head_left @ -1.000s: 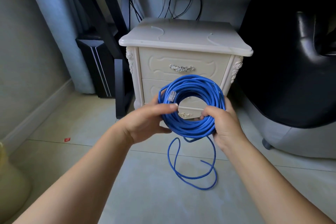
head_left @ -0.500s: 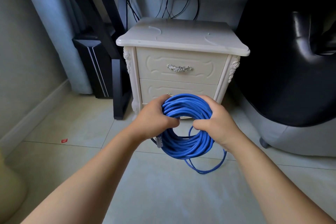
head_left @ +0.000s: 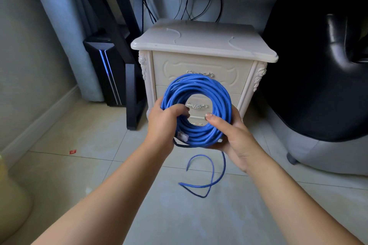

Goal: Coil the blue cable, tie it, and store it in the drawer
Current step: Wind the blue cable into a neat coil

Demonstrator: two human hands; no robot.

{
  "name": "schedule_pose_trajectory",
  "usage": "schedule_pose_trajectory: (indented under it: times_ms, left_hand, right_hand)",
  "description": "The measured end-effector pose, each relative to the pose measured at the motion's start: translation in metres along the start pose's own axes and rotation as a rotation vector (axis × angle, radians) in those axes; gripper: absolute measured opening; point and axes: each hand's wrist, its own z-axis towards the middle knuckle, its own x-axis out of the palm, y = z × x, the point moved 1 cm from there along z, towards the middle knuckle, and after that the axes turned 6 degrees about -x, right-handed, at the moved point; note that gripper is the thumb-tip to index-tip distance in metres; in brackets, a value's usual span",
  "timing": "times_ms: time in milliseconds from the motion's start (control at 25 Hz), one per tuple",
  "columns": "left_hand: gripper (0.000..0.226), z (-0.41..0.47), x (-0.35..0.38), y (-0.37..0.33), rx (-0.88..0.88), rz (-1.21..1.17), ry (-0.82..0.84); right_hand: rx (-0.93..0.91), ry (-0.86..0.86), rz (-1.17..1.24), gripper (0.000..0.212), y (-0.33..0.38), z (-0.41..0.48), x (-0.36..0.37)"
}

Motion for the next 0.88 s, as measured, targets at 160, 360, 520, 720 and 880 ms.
schedule_pose_trajectory:
  times_ms: [160,360,520,720,880]
  left_hand:
    - [0.016,-0.005,0.010,0.012,-0.062,-0.157,0.046]
    - [0.033,-0.005,0.002,0.011,-0.172,0.124,0.254]
    - [0.058,0.004,-0.012,-0.006,-0.078,0.246,0.351]
    - [0.074,0.000,-0.016,-0.010,0.102,0.654,0.524]
    - [0.061,-0.005,-0.012,-0.003,0.202,0.851,0.454]
  right_hand:
    - [-0.072,-0.152,0.032,0.070,-0.015,0.001,0.010]
    - [-0.030,-0.256,0.036,0.048,-0.010,0.007,-0.007]
    - [-0.081,-0.214,-0.109,0.053,0.003,0.007,-0.016]
    - [-0.180,0.064,-0.500,0.063,0.008,0.000,-0.011]
    - [-0.181,0.146,-0.572,0.066,0.010,-0.005,-0.011]
